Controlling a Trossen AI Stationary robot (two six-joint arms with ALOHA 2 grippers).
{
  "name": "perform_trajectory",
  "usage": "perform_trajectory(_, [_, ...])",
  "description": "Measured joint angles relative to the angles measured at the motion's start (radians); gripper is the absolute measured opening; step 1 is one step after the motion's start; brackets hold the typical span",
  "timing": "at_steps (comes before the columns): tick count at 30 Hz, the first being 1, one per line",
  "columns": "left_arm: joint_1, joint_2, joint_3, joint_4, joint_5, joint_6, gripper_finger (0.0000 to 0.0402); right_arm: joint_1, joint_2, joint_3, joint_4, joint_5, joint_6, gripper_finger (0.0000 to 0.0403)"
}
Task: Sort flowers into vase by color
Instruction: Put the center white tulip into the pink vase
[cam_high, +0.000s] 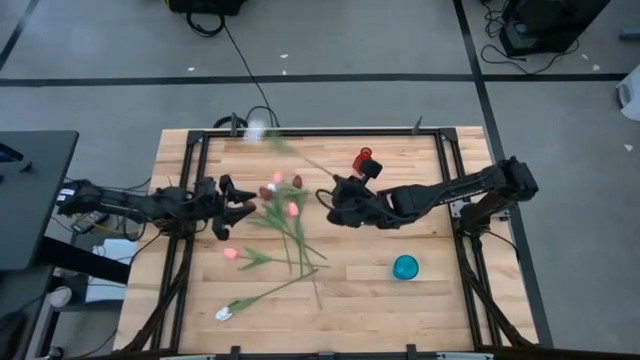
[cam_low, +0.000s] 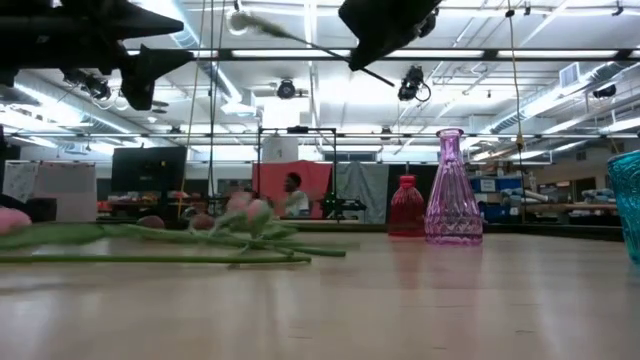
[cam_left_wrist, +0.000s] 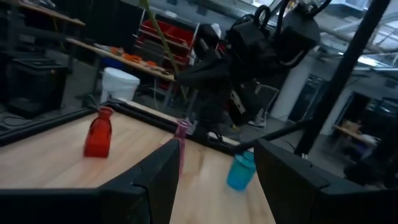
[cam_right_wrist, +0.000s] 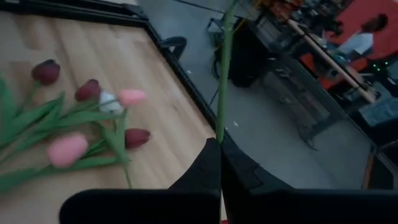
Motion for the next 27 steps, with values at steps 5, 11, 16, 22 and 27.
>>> perform_trajectory(5, [0.035, 0.135, 0.064, 0.008, 0.001, 0.013, 0.0211, -0.016, -0.025, 0.000, -0.023, -0.152, 0.083, 0.0007])
perform_trajectory(11, [0.074, 0.327, 0.173, 0.038, 0.065, 0.055, 0.0211, -0.004, -0.102, -0.063, -0.007, -0.183, 0.150, 0.0008])
perform_trajectory(16, [0.106, 0.505, 0.249, 0.159, 0.152, 0.078, 0.0211, 0.019, -0.184, -0.254, 0.278, -0.259, 0.140, 0.0008])
perform_trajectory(22, [0.157, 0.696, 0.374, 0.237, 0.280, 0.071, 0.0211, 0.028, -0.233, -0.517, 0.761, -0.332, 0.062, 0.0009])
perform_trajectory(27, [0.174, 0.808, 0.456, 0.252, 0.307, 0.074, 0.0211, 0.041, -0.197, -0.671, 1.194, -0.346, -0.054, 0.0009])
